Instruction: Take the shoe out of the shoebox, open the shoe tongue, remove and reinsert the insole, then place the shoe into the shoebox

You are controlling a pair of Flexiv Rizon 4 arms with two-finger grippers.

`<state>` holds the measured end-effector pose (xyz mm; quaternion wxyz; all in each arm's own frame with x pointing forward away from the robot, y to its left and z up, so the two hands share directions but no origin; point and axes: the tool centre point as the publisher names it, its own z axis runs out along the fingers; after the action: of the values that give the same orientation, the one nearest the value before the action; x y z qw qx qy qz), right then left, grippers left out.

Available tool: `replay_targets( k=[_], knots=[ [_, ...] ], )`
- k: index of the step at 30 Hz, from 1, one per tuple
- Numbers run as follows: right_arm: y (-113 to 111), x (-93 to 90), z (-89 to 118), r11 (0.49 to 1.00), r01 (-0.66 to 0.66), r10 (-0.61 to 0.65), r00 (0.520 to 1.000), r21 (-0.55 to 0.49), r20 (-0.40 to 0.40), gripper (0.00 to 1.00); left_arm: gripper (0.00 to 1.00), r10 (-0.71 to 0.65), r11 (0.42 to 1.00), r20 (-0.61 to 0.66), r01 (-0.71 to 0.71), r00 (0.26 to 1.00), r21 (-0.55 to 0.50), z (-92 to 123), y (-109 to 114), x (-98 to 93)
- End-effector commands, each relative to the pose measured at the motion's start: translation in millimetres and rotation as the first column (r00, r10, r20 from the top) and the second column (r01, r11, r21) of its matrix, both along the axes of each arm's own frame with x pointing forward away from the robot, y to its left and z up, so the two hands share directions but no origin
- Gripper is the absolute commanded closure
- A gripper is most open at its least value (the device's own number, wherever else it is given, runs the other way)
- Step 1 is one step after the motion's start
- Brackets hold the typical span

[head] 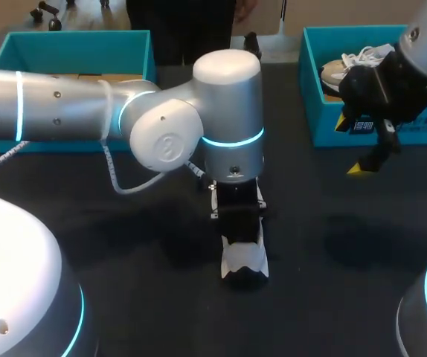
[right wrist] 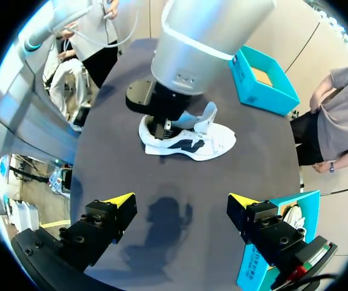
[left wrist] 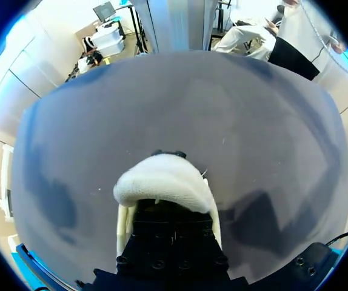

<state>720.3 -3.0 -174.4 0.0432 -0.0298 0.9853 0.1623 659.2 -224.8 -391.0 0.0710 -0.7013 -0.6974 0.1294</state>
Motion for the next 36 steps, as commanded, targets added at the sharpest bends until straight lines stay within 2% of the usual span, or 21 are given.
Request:
replay_targets(
  k=[1,7,20,27,36],
  knots=[
    [2,1.5,-1,1.0,0.001,-0.001,1.0,-0.003,-0.002,0.0,1.0,0.007,1.0,0.011,-0.007,1.0,0.006,-15,-7,-0.3],
    [2,1.5,-1,1.0,0.001,-0.001,1.0,-0.003,-0.002,0.0,1.0,0.035,0.999,0.069,-0.035,0.997,-0.003,-20,-7,6.1],
    [2,1.5,-1,1.0,0.001,-0.001,1.0,-0.003,-0.002,0.0,1.0,0.106,0.994,0.154,-0.105,0.982,-0.014,-11,5,39.1],
    [2,1.5,-1,1.0,0.001,-0.001,1.0,-0.003,-0.002,0.0,1.0,0.105,0.994,0.212,-0.102,0.972,-0.026,0,6,43.8],
    [2,1.5,-1,1.0,0.001,-0.001,1.0,-0.003,-0.002,0.0,1.0,0.088,0.996,0.218,-0.089,0.972,-0.004,-14,-1,43.3]
  ],
)
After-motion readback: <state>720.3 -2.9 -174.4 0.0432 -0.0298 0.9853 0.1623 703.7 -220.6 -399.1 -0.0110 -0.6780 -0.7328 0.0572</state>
